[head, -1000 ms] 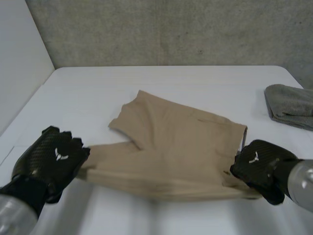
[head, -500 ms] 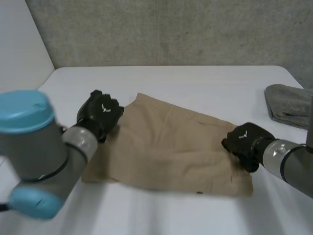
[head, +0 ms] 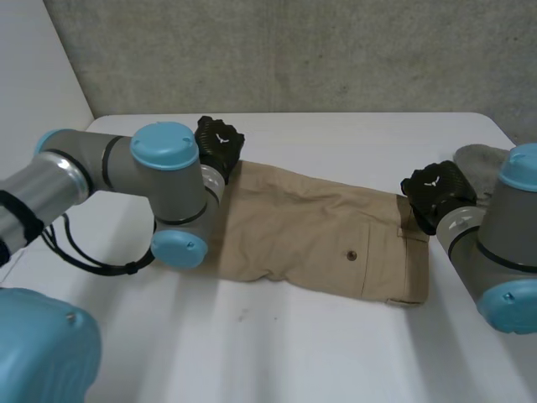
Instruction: Fold the laundry.
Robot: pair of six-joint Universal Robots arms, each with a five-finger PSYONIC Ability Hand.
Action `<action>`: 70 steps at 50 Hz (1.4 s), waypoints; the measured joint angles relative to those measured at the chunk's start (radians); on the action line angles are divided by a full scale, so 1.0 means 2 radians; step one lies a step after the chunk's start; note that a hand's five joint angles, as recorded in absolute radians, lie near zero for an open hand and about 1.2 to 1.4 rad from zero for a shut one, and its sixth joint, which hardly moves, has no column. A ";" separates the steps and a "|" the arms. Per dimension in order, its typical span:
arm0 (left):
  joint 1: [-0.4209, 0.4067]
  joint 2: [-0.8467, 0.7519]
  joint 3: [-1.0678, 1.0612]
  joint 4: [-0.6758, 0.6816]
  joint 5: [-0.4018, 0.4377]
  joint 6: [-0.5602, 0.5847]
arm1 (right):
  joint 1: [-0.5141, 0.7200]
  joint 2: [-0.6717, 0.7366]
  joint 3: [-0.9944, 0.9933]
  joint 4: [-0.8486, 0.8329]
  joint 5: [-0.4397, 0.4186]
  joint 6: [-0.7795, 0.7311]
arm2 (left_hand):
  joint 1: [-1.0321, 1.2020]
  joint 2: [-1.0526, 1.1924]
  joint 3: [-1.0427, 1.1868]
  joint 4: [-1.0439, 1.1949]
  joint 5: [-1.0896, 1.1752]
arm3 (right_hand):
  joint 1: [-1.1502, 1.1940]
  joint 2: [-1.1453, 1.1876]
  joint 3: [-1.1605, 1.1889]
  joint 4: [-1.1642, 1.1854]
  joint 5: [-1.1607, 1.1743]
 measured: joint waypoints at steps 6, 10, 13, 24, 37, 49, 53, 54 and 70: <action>-0.001 -0.067 0.109 -0.059 0.000 -0.006 | 0.000 0.032 -0.021 -0.013 0.018 0.001 | 0.000 0.000 0.000 0.000 0.000 | 0.000 0.000 0.000 0.000 0.000; -0.002 -0.116 0.195 -0.113 0.000 -0.016 | 0.000 0.055 -0.039 -0.020 0.033 0.000 | 0.000 0.000 0.000 0.000 0.000 | 0.000 0.000 0.000 0.000 0.000; -0.004 -0.151 0.259 -0.156 -0.001 -0.028 | 0.000 0.067 -0.050 -0.021 0.039 0.000 | 0.000 0.000 0.000 0.000 0.000 | -0.010 -0.017 -0.018 -0.017 -0.015; -0.019 -0.229 0.395 -0.272 -0.004 -0.121 | -0.001 0.093 -0.072 -0.016 0.065 -0.003 | -0.202 -0.188 -0.175 -0.178 -0.174 | -0.387 -0.479 -0.479 -0.478 -0.469; -0.045 -0.193 0.340 -0.313 -0.012 -0.134 | -0.005 0.024 -0.036 0.024 0.057 0.001 | -0.475 -0.499 -0.494 -0.501 -0.443 | -0.387 -0.479 -0.479 -0.478 -0.469; -0.050 -0.104 0.314 -0.350 -0.040 -0.179 | -0.006 -0.072 -0.010 0.100 0.022 0.003 | -0.475 -0.499 -0.494 -0.501 -0.457 | -0.387 -0.479 -0.479 -0.478 -0.469; -0.050 -0.077 0.304 -0.370 -0.042 -0.201 | -0.007 -0.093 0.007 0.111 0.009 0.003 | -0.475 -0.499 -0.494 -0.501 -0.457 | -0.387 -0.479 -0.479 -0.478 -0.469; -0.050 -0.073 0.301 -0.374 -0.043 -0.205 | -0.007 -0.096 0.013 0.113 0.007 0.003 | -0.475 -0.499 -0.494 -0.501 -0.457 | -0.387 -0.479 -0.479 -0.478 -0.469; -0.055 -0.011 0.129 -0.339 -0.092 -0.221 | -0.006 -0.102 0.081 0.089 -0.013 0.005 | -0.474 -0.499 -0.494 -0.500 -0.457 | -0.387 -0.479 -0.479 -0.478 -0.469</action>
